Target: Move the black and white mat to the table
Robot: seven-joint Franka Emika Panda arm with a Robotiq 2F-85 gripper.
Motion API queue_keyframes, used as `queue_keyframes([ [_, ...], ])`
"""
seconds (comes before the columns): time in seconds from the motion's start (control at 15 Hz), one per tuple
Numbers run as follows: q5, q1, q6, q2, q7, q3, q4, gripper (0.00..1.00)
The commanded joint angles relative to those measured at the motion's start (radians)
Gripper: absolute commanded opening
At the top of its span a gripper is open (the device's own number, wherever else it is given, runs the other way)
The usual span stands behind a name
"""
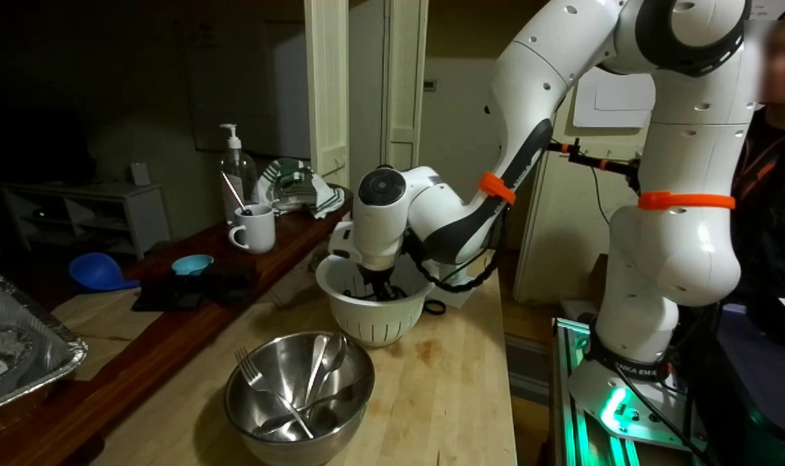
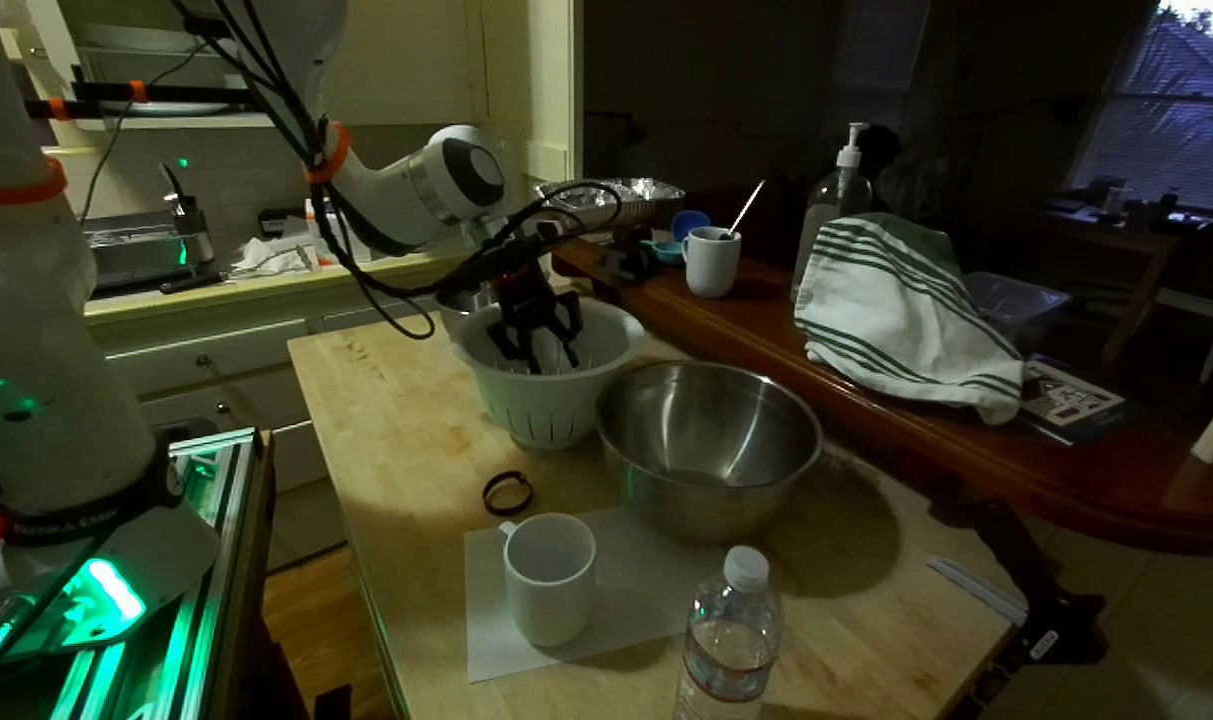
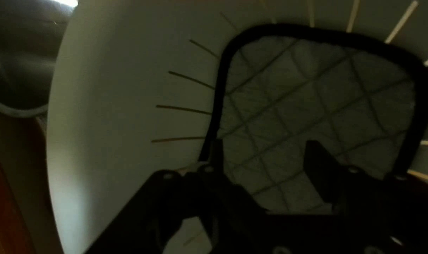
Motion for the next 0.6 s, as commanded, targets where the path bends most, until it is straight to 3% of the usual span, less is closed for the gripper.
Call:
queue_keyframes([
  [0.0, 0.003, -0.006, -0.002, -0.001, -0.003, 0.004, 0.002, 0.69],
  [0.07, 0.003, -0.005, -0.002, 0.001, -0.002, 0.005, 0.003, 0.99],
  [0.2, -0.026, -0.021, 0.075, 0.013, 0.006, -0.009, 0.028, 0.96],
  [0.27, -0.045, -0.021, 0.064, 0.009, 0.037, -0.014, 0.04, 1.0],
  [0.53, -0.073, -0.033, 0.066, 0.036, 0.063, -0.027, 0.08, 1.0],
])
